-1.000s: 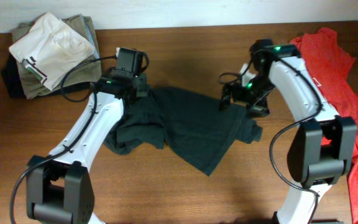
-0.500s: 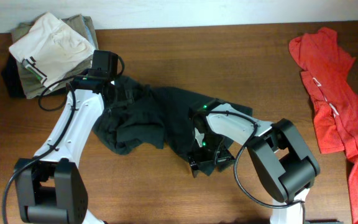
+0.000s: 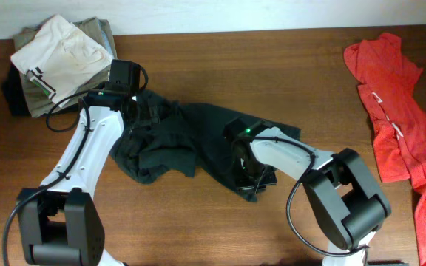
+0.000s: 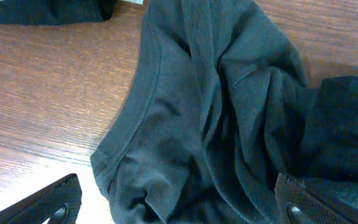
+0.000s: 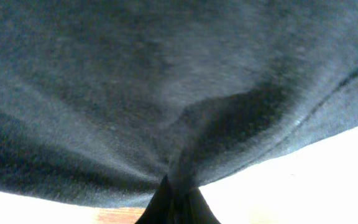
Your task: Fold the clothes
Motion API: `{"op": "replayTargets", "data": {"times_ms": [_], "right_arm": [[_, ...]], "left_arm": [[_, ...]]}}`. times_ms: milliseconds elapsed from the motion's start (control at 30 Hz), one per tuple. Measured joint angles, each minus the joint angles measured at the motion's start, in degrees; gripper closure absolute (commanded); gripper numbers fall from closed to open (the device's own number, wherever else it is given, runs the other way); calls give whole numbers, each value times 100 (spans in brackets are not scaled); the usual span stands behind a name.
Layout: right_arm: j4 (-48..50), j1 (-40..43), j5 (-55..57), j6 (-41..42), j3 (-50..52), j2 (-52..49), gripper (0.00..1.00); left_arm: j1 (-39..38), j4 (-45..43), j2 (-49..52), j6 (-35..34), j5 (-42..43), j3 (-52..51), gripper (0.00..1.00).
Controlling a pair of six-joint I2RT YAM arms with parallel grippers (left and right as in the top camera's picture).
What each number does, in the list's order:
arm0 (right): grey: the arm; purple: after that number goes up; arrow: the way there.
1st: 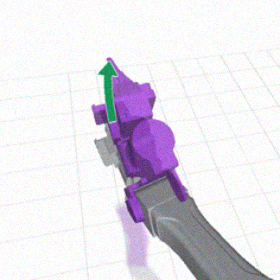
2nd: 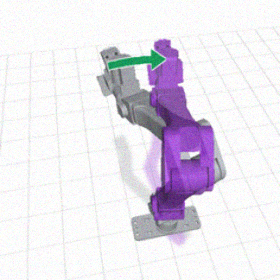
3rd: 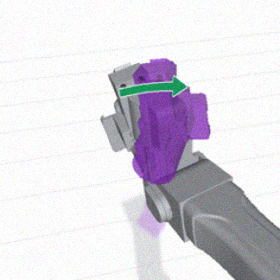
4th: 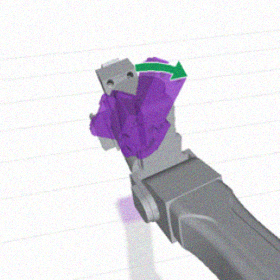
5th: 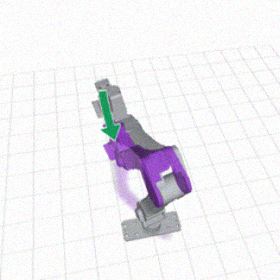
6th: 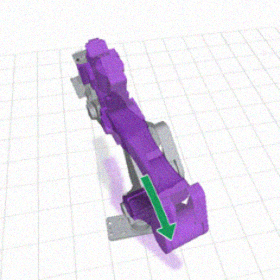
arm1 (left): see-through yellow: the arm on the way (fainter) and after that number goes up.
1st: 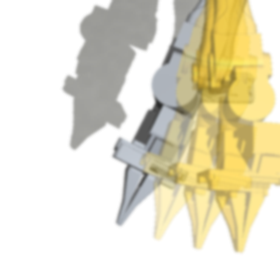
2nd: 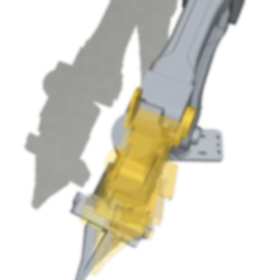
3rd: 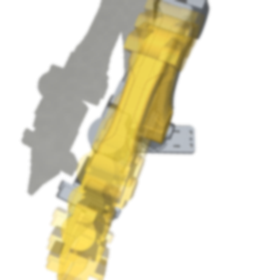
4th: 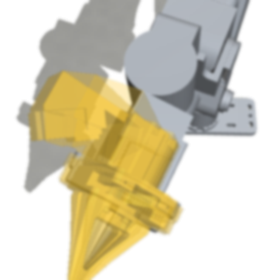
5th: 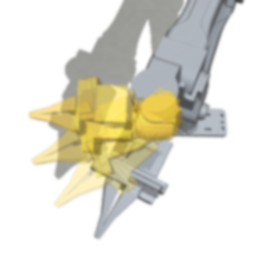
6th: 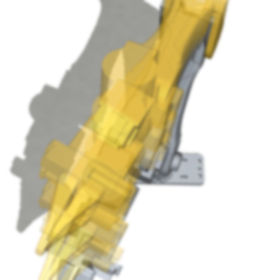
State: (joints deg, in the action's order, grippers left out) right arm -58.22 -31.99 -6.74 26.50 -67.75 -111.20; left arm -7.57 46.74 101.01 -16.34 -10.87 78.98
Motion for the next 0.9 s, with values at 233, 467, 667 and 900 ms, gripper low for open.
{"op": "replayTargets", "data": {"times_ms": [233, 467, 667, 900], "right_arm": [[-688, 1794, 678, 46, -977, 1436, 96], [-1213, 3652, 1338, 31, -1598, 5115, 96], [-1121, 4304, 1405, -20, -1604, 3954, 96], [-483, 4308, 1368, -20, -1604, 2752, 96]], "left_arm": [[0, 46, 0, 0, 466, 0, 1], [-13, 46, -9, 0, 1185, -13, 1], [-905, 101, -20, 175, 2048, -704, 1], [-1106, 546, -22, 293, 2389, -1075, 9]]}}
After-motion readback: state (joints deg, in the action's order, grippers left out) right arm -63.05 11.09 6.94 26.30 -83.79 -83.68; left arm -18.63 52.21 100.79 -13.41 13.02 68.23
